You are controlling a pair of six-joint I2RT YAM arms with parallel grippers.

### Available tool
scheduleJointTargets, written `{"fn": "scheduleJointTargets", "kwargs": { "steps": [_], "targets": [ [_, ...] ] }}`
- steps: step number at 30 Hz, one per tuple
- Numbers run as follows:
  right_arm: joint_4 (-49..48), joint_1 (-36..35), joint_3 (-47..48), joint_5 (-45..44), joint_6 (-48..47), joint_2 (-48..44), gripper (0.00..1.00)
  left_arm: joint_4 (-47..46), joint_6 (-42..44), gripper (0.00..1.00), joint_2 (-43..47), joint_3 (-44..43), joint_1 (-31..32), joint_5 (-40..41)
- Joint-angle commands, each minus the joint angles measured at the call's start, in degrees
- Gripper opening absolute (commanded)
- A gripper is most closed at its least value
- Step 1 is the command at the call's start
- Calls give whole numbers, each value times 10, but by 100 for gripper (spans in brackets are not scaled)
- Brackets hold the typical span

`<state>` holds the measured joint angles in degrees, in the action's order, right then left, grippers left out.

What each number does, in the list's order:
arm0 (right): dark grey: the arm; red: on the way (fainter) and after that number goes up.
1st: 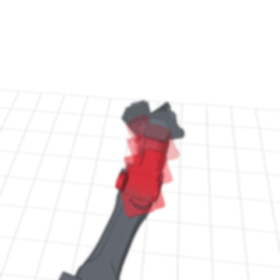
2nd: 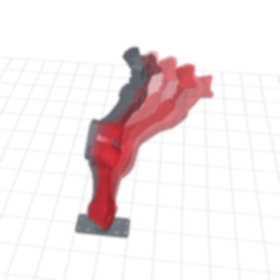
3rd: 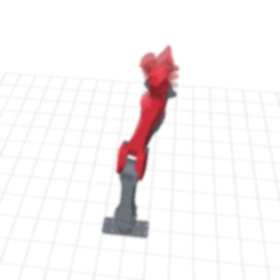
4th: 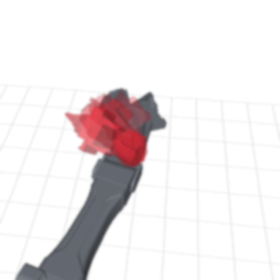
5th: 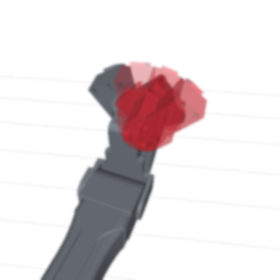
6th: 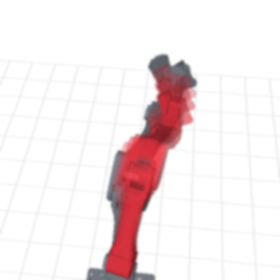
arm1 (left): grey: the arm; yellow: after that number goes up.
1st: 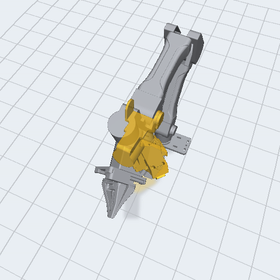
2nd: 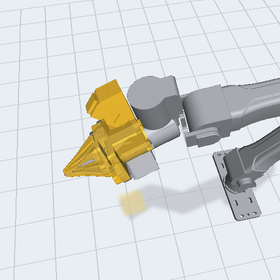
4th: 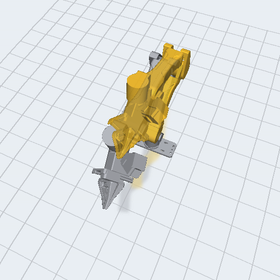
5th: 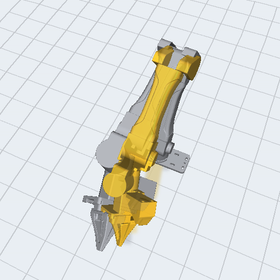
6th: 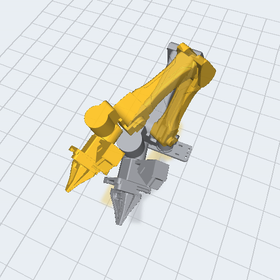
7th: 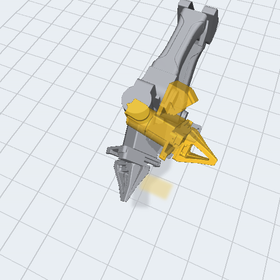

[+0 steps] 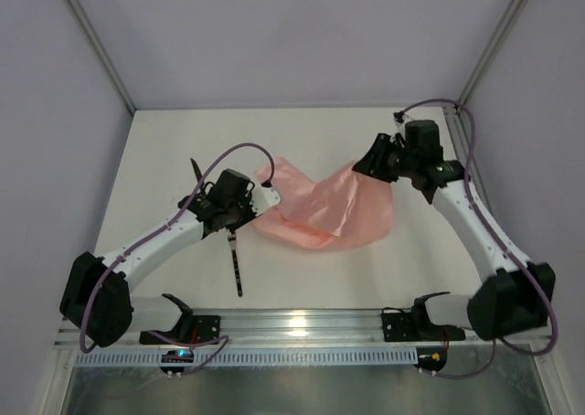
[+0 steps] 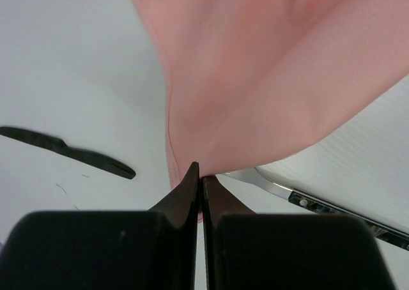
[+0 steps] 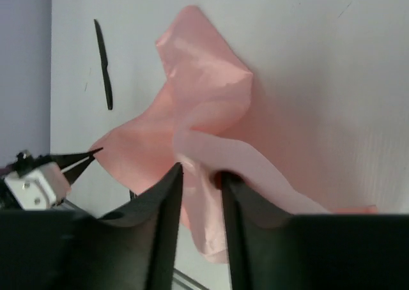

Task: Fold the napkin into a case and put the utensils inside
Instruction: Flatten out the crumpled napkin at the center of the board.

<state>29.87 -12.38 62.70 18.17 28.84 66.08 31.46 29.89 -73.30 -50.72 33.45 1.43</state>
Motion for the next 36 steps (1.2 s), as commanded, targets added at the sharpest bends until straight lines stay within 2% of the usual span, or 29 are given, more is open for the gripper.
{"fn": "scheduleJointTargets", "kwargs": {
  "steps": [1,3,5,8,10,15,18,20,23,26,36],
  "targets": [
    [-95,22,52,44,48,166,42,-21,8,0,-29,-3,-1,-1],
    [-87,31,122,17,55,240,61,-29,3,0,-57,-10,-1,1],
    [-33,39,212,-44,24,340,63,-33,0,0,-76,-20,-1,-1],
    [41,39,258,-103,-29,391,64,-29,-8,0,-99,-25,-1,-11],
    [24,39,221,-121,-39,364,65,-31,-8,0,-96,-20,-1,-13],
    [22,39,81,-219,-66,206,68,-43,-6,0,-89,-4,-1,-13],
    [13,39,-18,-222,-56,124,68,-43,-15,0,-86,-3,-1,-12],
    [-4,40,-89,-182,-42,98,68,-46,-19,0,-78,1,-1,-13],
    [-13,39,-149,-132,-28,87,68,-44,-21,0,-66,7,-1,-13],
    [-31,39,-192,-148,-13,84,68,-38,-23,0,-60,9,-1,-13],
    [-91,49,-209,-151,-10,189,68,-42,-30,0,-40,23,-1,-13]
  ]
}}
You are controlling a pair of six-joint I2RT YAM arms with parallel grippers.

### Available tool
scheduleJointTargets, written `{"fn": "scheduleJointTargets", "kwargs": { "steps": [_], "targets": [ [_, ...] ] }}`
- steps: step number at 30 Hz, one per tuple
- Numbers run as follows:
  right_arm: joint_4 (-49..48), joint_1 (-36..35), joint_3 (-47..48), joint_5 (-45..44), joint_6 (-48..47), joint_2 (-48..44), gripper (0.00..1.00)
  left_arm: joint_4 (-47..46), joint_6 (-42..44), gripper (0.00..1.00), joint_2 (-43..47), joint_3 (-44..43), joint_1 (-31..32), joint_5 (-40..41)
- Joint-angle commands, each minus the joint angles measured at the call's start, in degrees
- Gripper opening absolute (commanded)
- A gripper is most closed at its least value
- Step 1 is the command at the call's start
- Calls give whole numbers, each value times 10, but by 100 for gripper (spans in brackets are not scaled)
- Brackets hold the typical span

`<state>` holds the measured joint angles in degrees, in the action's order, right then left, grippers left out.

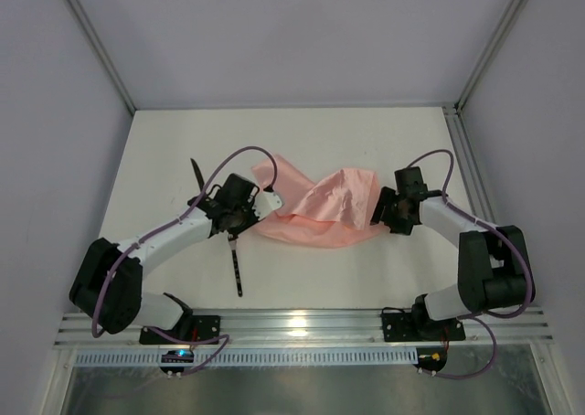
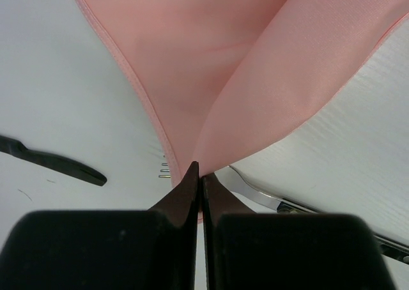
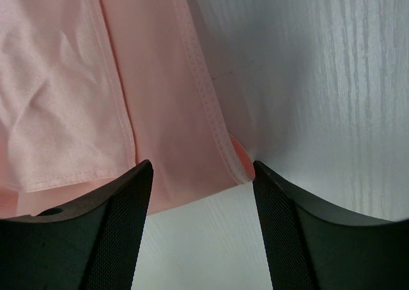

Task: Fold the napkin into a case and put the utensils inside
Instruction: Flatten out the crumpled napkin at the center of the board.

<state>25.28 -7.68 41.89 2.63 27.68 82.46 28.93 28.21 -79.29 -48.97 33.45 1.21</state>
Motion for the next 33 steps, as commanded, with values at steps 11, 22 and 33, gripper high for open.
{"fn": "scheduleJointTargets", "kwargs": {
  "steps": [11,22,33],
  "targets": [
    [-64,2,0,-24,-16,53,68,-6,-14,0,34,5,-1,-10],
    [-24,-9,13,30,-51,-32,4,19,-26,0,67,-18,-8,4],
    [219,-42,240,113,-62,-391,4,265,-22,0,229,-266,-23,51]
  ]
}}
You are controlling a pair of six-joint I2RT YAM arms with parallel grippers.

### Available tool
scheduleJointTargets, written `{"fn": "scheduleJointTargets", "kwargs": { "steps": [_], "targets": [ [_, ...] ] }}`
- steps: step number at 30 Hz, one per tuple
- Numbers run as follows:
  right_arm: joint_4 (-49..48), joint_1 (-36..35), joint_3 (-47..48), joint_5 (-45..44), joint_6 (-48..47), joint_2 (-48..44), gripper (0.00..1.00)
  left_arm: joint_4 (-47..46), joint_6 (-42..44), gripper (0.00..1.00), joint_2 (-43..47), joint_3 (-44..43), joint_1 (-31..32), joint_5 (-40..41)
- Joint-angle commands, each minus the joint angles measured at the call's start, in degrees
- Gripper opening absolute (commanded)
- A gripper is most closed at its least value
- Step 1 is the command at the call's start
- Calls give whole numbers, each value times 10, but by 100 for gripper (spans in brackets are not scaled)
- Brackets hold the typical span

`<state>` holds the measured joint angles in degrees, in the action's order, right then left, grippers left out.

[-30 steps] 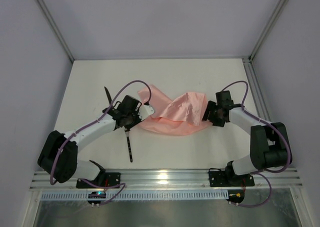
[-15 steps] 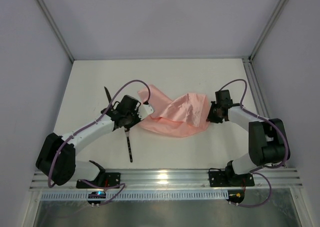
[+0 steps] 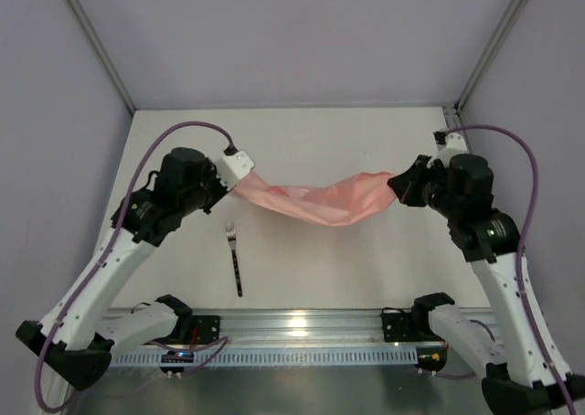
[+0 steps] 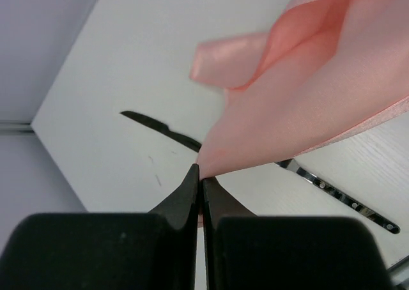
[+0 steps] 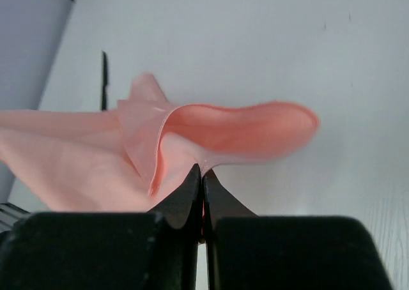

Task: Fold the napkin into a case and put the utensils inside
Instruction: Flatten out the crumpled napkin at the center of the board.

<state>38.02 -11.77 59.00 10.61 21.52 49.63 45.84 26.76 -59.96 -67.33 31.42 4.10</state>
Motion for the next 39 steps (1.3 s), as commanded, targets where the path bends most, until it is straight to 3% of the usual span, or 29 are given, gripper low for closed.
{"fn": "scheduleJointTargets", "kwargs": {
  "steps": [1,8,13,17,20,23,26,27,28,30,32,36,39],
  "targets": [
    [100,0,106,39,11,-75,4,132,-10,0,41,-106,-3,23],
    [126,0,205,94,63,-99,4,201,-30,0,45,-287,-3,68],
    [41,0,157,149,94,-52,4,158,-23,0,20,-269,-3,93],
    [-39,11,184,158,93,44,4,69,10,0,-30,-230,-5,144],
    [-87,61,267,186,102,155,4,6,22,0,-119,-269,-40,110],
    [-125,104,376,191,139,279,4,-12,10,0,-234,-387,-86,104],
    [-85,124,549,163,131,412,4,-26,-4,0,-345,-526,-119,107],
    [-66,133,654,147,126,445,4,-21,-9,0,-371,-568,-126,106],
    [-31,135,703,146,116,501,4,-5,-13,0,-395,-647,-130,105],
    [-22,142,806,167,113,537,4,0,-15,0,-441,-702,-137,99],
    [-57,149,808,175,124,537,4,-27,-10,0,-438,-708,-137,85],
    [-116,177,685,178,127,473,4,-51,-4,0,-397,-662,-136,50],
    [-122,184,573,176,93,419,4,-69,18,0,-348,-562,-136,14]
  ]
}}
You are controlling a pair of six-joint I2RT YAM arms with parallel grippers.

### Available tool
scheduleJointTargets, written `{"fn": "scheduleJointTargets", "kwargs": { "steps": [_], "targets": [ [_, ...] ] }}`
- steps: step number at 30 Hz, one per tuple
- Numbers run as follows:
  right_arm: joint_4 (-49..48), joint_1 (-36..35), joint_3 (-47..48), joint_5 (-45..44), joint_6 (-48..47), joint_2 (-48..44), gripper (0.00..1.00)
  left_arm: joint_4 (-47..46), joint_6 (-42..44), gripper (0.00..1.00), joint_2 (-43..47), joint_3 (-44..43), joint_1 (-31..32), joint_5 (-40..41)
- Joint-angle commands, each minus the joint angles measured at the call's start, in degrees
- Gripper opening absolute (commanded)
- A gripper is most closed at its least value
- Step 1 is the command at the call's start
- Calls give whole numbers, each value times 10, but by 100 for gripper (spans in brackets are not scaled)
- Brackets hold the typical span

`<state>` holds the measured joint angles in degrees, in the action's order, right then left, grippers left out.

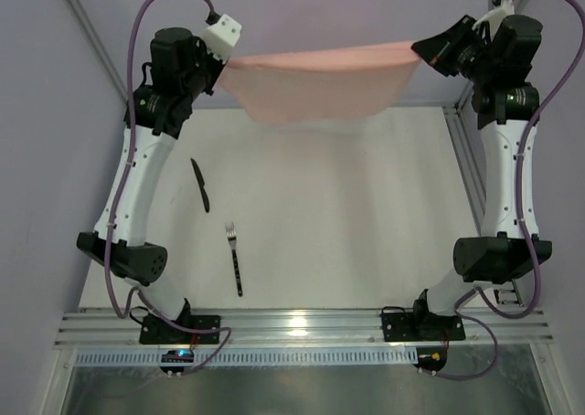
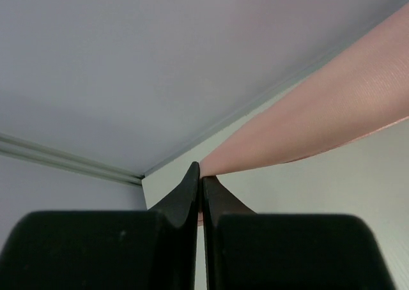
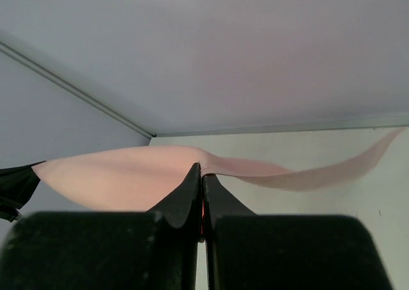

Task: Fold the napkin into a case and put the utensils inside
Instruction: Flatten out the crumpled napkin at the center of the board.

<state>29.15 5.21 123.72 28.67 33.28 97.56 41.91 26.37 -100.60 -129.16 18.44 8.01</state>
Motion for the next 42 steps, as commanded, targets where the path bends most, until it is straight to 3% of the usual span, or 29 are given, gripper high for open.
{"fn": "scheduleJointTargets", "kwargs": {
  "steps": [1,2,3,6,11,14,22,28,32,35,42],
  "targets": [
    [-47,15,-115,-6,-29,-80,4,-40,30,0,76,98,-5,-36],
    [-64,15,-169,-9,-28,-127,4,-69,38,0,94,189,-6,-47],
    [-82,15,-282,-14,-24,-154,4,-83,49,0,131,235,-3,-49],
    [-139,15,-486,-45,-22,-249,4,-99,59,0,181,380,-2,-78],
    [-151,14,-730,-63,-30,-320,4,-97,88,0,230,569,-1,-149],
    [-145,14,-816,-79,-41,-331,4,-99,98,0,228,665,8,-164],
    [-159,14,-928,-90,-39,-294,4,-119,106,0,182,804,58,-161],
    [-182,14,-950,-83,-33,-277,4,-125,102,17,185,823,102,-142],
    [-189,15,-950,-77,-29,-274,4,-121,93,37,197,821,110,-142],
    [-179,18,-944,-101,-38,-273,4,-102,94,46,214,821,125,-136],
    [-180,95,-920,-93,-46,-242,4,-96,68,52,247,832,217,-90]
  ]
}}
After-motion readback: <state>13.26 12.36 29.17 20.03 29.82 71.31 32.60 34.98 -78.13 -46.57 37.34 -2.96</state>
